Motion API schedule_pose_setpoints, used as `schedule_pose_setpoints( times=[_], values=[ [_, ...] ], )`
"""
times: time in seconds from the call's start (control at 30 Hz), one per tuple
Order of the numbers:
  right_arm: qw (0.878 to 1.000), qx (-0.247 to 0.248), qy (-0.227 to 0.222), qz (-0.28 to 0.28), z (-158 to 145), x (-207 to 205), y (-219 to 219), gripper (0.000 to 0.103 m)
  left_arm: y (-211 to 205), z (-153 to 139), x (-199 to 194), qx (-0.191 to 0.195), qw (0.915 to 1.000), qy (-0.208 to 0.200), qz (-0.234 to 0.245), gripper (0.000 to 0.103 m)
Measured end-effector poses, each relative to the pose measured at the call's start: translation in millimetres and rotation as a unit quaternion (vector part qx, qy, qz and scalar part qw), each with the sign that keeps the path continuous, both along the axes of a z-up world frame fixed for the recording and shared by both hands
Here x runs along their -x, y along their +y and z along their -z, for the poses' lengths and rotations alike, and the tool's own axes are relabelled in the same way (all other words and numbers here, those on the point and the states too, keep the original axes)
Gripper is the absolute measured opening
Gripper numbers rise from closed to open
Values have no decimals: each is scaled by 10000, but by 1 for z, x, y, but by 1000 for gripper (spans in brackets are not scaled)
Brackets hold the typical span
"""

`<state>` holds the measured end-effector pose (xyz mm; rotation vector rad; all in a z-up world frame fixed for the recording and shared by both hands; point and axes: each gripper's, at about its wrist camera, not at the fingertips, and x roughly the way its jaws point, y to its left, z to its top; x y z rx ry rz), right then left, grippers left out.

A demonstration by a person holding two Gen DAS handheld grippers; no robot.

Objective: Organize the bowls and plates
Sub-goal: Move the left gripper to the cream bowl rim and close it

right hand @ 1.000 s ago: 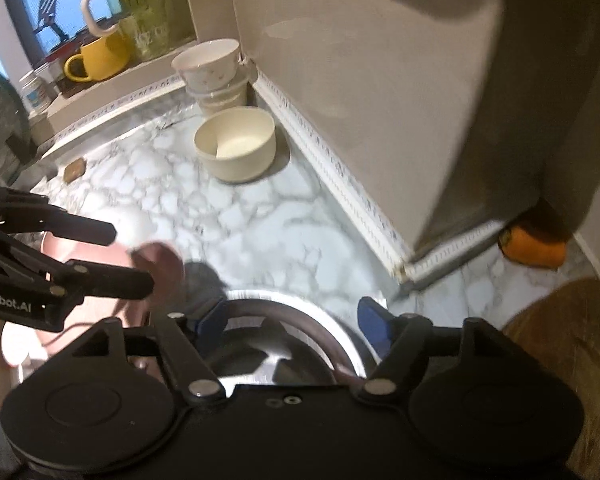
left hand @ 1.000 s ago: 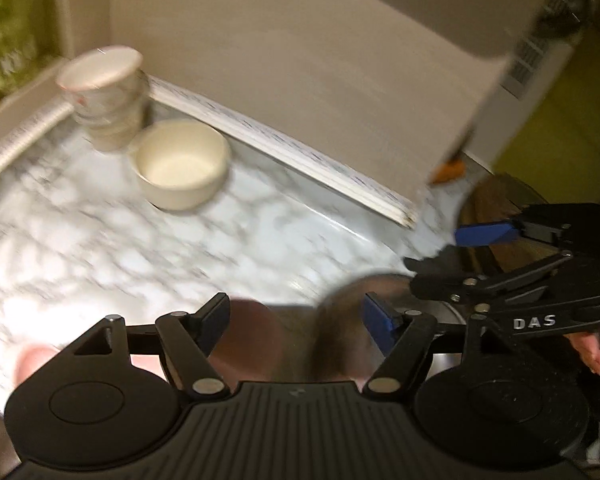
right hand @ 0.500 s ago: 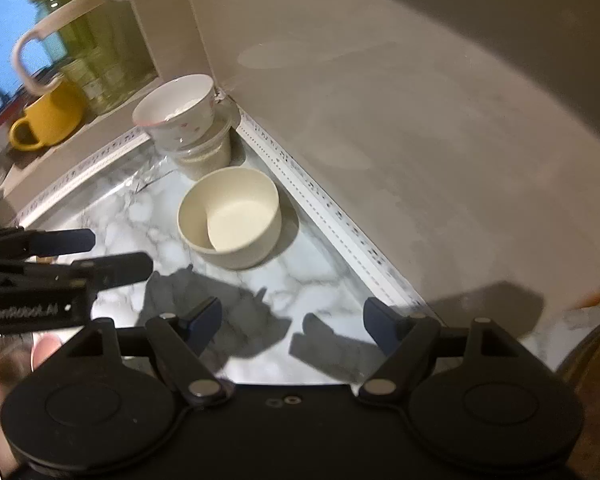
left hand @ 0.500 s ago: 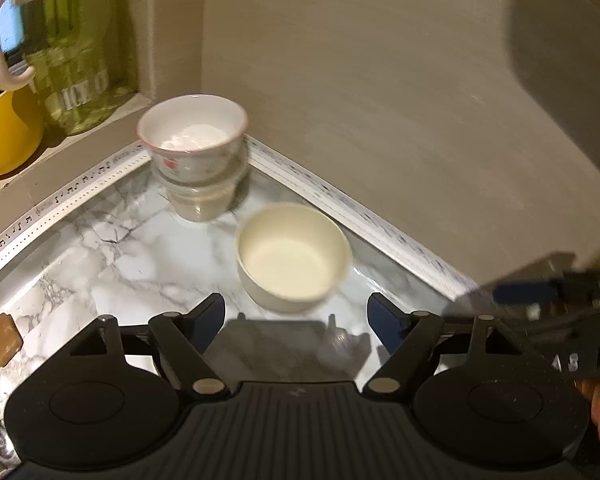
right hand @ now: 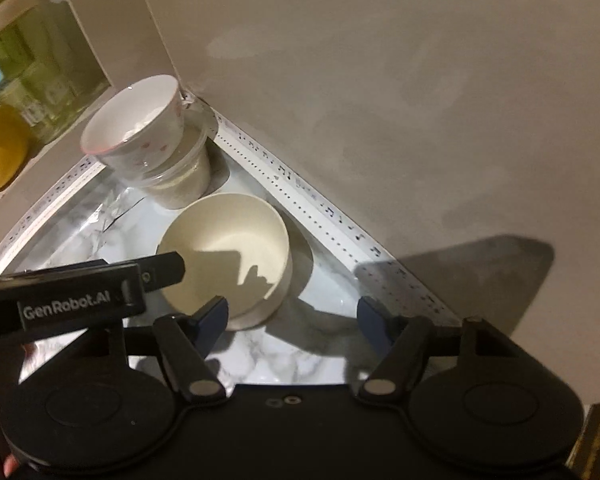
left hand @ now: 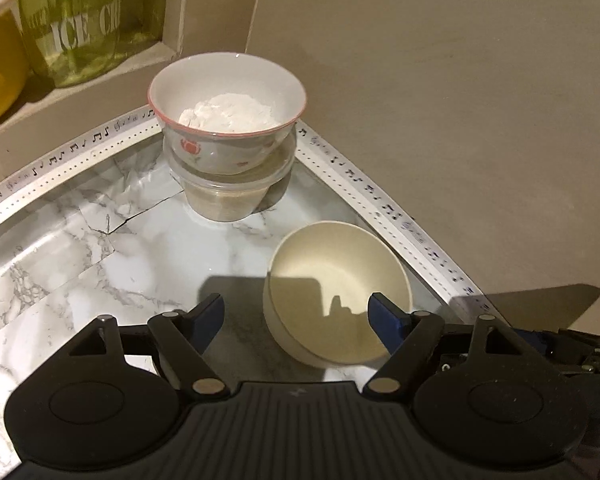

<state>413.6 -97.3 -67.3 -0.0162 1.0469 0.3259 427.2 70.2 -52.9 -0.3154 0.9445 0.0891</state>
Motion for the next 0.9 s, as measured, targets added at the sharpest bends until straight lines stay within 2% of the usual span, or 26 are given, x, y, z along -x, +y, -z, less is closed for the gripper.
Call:
schedule_pose_setpoints(
  times=[0.27, 0.33, 0.37, 0.43, 0.5, 0.6, 0.67, 0.73, 0.8, 0.9],
  values=[
    [9998, 54, 190, -41, 19, -13, 12, 48, 4, 20, -14, 112, 9999, 109, 45, 77],
    [9997, 61, 215, -65, 22, -15, 14, 46, 4, 22, -17, 60, 9999, 86, 87, 67],
    [9997, 59, 220, -73, 23, -15, 15, 45, 4, 23, -18, 52, 9999, 104, 111, 58],
    [9997, 53, 225, -94, 24, -16, 16, 42, 3, 24, -20, 22, 9998, 143, 112, 54],
    [9997, 60, 222, -122, 24, -16, 17, 38, 4, 26, -22, 24, 9998, 141, 140, 41],
    [9996, 96, 197, -165, 23, -15, 19, 31, 5, 29, -24, 63, 9997, 161, 172, 33],
    [9996, 71, 222, -174, 23, -16, 19, 20, 5, 29, -25, 61, 9996, 155, 228, 31],
    [9995, 74, 241, -195, 22, -15, 20, 15, 4, 30, -25, 35, 9996, 141, 250, 27],
    [9994, 164, 216, -202, 21, -14, 21, 15, 4, 30, -24, 8, 9996, 176, 216, 20],
    [9993, 204, 201, -224, 20, -11, 20, 13, 3, 29, -20, 1, 9996, 198, 217, 15]
  ],
)
